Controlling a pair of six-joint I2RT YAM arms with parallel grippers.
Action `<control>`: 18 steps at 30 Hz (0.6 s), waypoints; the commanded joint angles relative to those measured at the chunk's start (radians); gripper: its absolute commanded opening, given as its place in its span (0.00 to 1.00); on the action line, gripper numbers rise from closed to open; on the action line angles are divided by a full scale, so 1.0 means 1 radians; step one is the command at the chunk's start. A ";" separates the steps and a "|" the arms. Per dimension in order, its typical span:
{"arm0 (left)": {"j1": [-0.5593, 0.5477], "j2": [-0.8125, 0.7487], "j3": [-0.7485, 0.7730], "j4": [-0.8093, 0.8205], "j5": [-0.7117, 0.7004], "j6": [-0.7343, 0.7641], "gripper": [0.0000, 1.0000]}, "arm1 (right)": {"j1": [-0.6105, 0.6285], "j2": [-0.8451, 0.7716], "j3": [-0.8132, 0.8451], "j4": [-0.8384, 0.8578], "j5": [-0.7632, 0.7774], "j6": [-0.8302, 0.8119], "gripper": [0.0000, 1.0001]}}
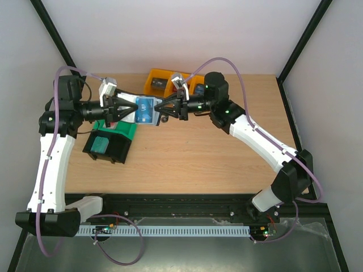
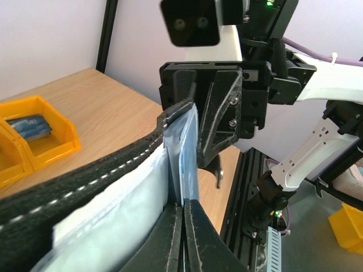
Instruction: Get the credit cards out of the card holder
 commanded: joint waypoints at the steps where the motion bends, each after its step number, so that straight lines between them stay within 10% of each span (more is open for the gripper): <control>1: 0.007 -0.008 0.027 0.028 0.020 -0.013 0.02 | -0.001 -0.035 -0.020 0.080 -0.002 0.039 0.04; 18: 0.027 -0.003 0.003 0.001 -0.089 0.042 0.02 | -0.075 -0.076 -0.039 -0.069 0.057 -0.076 0.02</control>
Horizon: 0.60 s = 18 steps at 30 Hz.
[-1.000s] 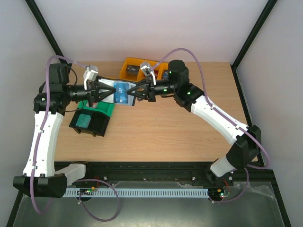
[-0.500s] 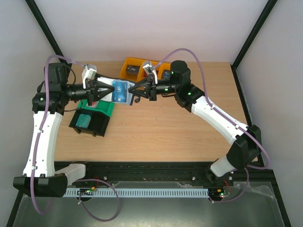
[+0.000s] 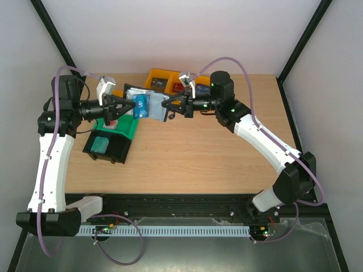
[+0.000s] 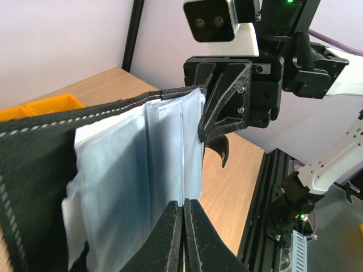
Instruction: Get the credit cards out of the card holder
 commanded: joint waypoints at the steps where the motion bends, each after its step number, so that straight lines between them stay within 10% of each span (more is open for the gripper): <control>1: 0.013 -0.003 -0.001 -0.001 -0.023 0.023 0.02 | -0.022 -0.055 -0.017 -0.022 0.015 -0.031 0.02; 18: 0.062 -0.022 -0.059 0.028 -0.147 -0.009 0.02 | -0.111 0.211 -0.143 -0.248 0.102 0.075 0.02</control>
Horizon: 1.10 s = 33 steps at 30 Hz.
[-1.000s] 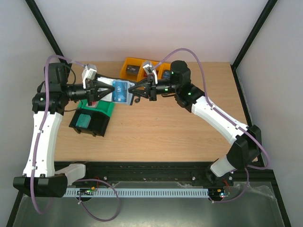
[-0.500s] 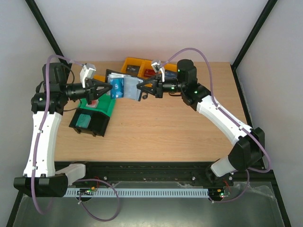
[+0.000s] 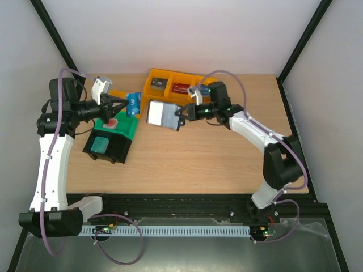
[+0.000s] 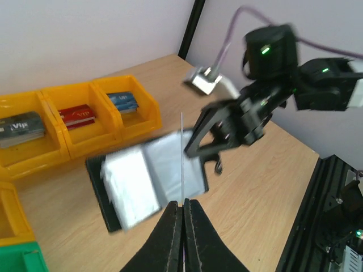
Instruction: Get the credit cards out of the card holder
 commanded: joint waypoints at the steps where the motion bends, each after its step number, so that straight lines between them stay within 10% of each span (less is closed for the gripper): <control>1: 0.004 -0.014 -0.022 0.012 0.029 -0.014 0.02 | 0.036 0.117 -0.033 -0.126 -0.012 -0.020 0.02; 15: 0.005 -0.029 -0.103 0.064 0.063 -0.070 0.02 | 0.045 0.401 0.033 -0.335 0.065 -0.141 0.02; 21: 0.005 -0.029 -0.115 0.070 0.053 -0.074 0.02 | 0.043 0.388 0.063 -0.399 0.281 -0.113 0.42; 27: 0.000 -0.036 -0.119 0.058 0.083 -0.063 0.02 | 0.042 0.299 0.147 -0.502 0.819 -0.030 0.92; 33: -0.003 -0.029 -0.124 0.058 0.145 -0.060 0.02 | 0.140 0.078 0.185 -0.484 1.038 -0.160 1.00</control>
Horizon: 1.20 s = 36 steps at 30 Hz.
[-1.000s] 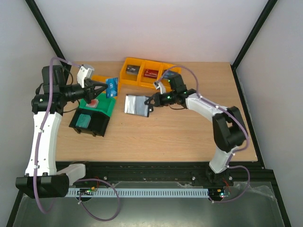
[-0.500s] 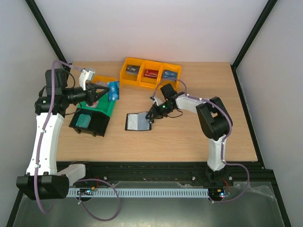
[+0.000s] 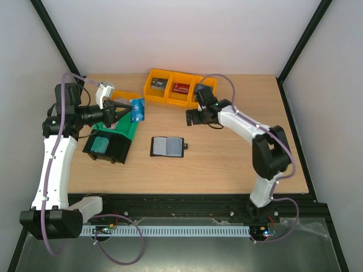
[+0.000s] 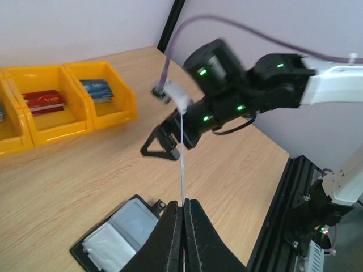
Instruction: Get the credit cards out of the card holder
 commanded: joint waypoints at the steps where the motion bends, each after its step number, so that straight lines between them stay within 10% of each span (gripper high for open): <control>1: -0.002 -0.013 -0.014 0.001 0.100 0.007 0.02 | 0.120 -0.215 0.045 0.014 0.216 -0.154 0.99; 8: -0.003 -0.015 0.017 -0.132 0.258 0.160 0.02 | 0.227 -0.465 -0.167 0.615 -0.702 -0.210 0.98; 14: -0.003 -0.011 0.054 -0.276 0.358 0.348 0.02 | 0.228 -0.461 -0.223 1.012 -0.823 0.090 0.82; 36: -0.003 -0.005 0.051 -0.207 0.334 0.261 0.02 | 0.269 -0.359 -0.162 0.987 -0.815 0.136 0.02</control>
